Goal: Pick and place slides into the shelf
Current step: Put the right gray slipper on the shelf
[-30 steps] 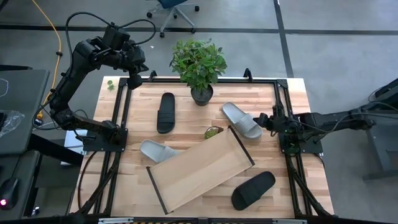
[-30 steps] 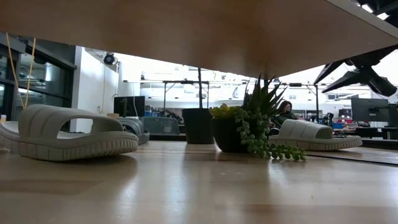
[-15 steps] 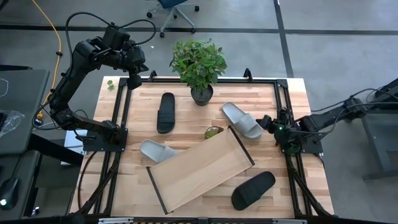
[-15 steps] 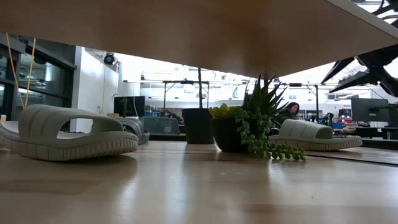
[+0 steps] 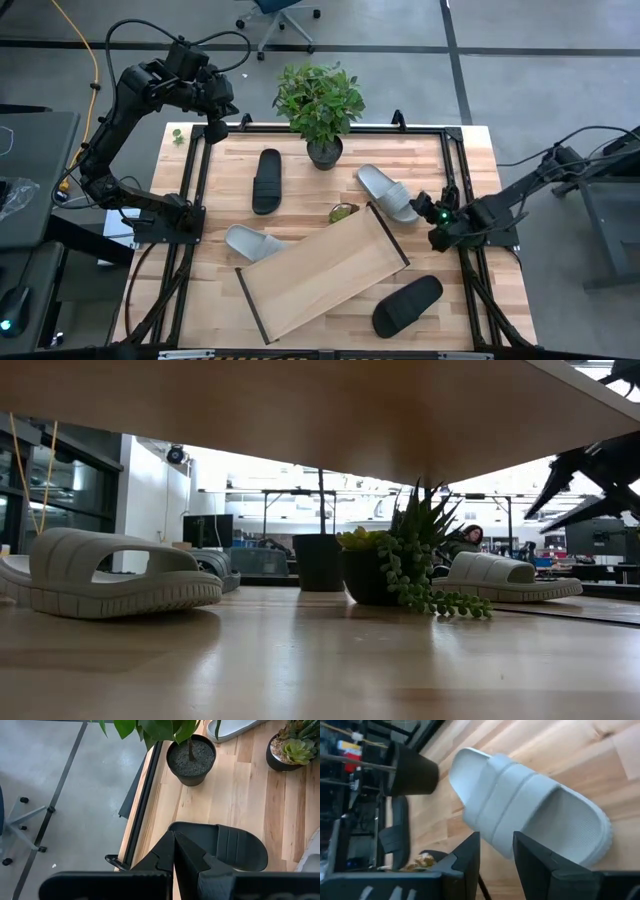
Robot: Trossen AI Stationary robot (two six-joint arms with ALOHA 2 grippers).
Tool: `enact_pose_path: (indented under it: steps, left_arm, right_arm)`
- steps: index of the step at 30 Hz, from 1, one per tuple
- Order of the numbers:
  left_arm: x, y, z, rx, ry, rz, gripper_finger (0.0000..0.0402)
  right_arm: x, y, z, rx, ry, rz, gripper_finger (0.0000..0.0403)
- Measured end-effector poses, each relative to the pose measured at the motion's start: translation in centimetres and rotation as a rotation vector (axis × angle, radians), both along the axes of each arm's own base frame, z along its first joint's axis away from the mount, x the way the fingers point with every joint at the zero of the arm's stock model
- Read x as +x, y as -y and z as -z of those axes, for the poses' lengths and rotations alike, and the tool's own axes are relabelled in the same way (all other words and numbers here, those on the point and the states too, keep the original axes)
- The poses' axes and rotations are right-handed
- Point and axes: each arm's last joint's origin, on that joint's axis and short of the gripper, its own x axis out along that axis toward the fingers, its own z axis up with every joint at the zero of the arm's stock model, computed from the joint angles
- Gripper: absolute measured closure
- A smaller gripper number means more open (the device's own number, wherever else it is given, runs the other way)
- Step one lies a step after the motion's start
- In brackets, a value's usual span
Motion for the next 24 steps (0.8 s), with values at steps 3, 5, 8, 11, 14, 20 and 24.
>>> enact_pose_path:
  steps: [3,5,8,11,14,20,24]
  left_arm:
    - [0.0,0.0,0.0,-0.002,-0.001,0.0,0.0401]
    - [0.0,0.0,0.0,-0.004,-0.002,0.0,0.0401]
    - [0.0,0.0,0.0,-0.004,-0.002,0.0,0.0401]
    - [0.0,0.0,0.0,-0.006,0.0,0.002,0.0401]
    - [0.0,0.1,0.0,-0.009,-0.001,0.002,0.0401]
    - [0.0,0.1,0.1,-0.019,0.0,0.006,0.0401]
    - [-0.1,0.2,0.2,-0.032,-0.008,0.006,0.0401]
  right_arm:
    - [0.6,-0.4,0.5,0.007,-0.012,0.004,0.0295]
    - [1.0,-0.6,0.8,-0.006,-0.013,0.011,0.0295]
    - [1.6,-0.8,1.4,-0.019,-0.03,0.019,0.0295]
    - [2.0,-1.1,2.0,-0.027,-0.055,0.019,0.0295]
    - [2.4,-1.3,2.6,-0.039,-0.073,0.021,0.0295]
    - [3.0,-1.3,3.4,-0.068,-0.095,0.04,0.0295]
    - [3.4,-1.2,4.0,-0.08,-0.106,0.059,0.0295]
